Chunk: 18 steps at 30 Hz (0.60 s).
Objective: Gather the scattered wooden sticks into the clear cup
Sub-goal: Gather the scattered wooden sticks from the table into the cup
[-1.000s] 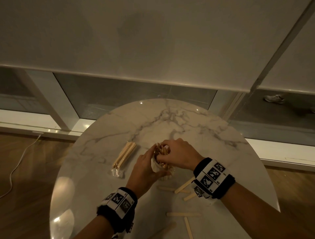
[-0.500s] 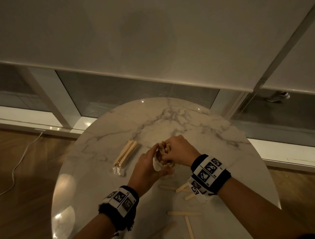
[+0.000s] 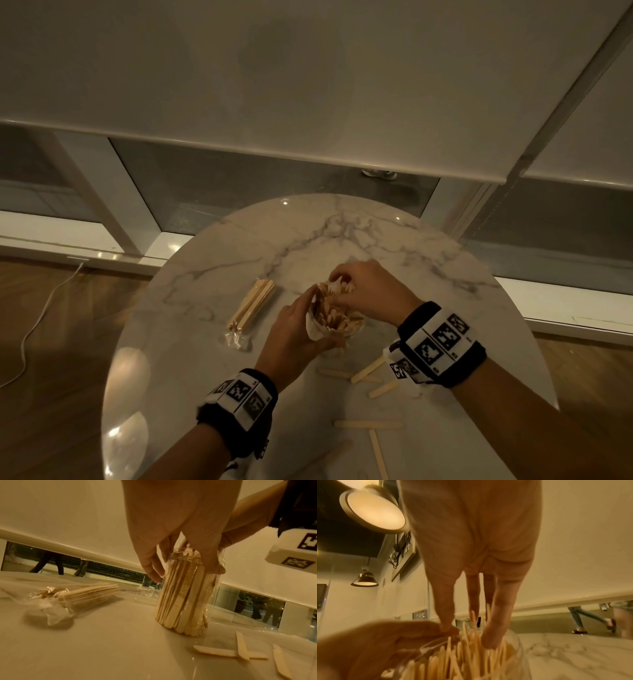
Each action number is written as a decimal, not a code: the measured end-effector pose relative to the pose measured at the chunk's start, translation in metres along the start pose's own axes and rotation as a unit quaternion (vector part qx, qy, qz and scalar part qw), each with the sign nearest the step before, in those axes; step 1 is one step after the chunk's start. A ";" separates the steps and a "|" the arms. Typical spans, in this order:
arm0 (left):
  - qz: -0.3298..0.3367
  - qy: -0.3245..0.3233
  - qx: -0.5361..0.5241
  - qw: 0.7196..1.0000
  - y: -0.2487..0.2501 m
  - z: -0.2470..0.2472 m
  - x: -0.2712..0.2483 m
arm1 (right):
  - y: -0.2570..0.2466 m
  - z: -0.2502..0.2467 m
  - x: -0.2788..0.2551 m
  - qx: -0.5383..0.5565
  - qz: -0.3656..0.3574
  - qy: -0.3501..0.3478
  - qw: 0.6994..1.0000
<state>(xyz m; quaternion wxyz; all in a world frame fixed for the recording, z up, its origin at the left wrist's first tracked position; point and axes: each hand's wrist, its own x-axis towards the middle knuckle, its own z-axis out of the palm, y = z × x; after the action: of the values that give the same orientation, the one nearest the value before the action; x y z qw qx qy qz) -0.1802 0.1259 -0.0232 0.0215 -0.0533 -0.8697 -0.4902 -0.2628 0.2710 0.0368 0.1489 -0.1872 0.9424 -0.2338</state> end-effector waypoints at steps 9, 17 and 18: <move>-0.038 -0.009 0.019 0.999 -0.006 0.003 0.000 | 0.002 0.020 -0.006 -0.005 -0.046 0.043 0.998; -0.048 -0.033 0.029 0.998 -0.015 0.003 0.001 | 0.010 0.011 -0.014 0.067 -0.115 0.005 0.991; -0.045 -0.044 0.025 0.998 -0.014 0.001 0.000 | 0.014 0.005 -0.017 0.087 -0.105 0.034 0.990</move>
<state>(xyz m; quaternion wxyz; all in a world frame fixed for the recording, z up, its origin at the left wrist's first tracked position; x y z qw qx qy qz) -0.1821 0.1192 -0.0356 -0.0371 -0.0353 -0.8833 -0.4659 -0.2500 0.2877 0.0290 0.1070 -0.2636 0.8982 -0.3353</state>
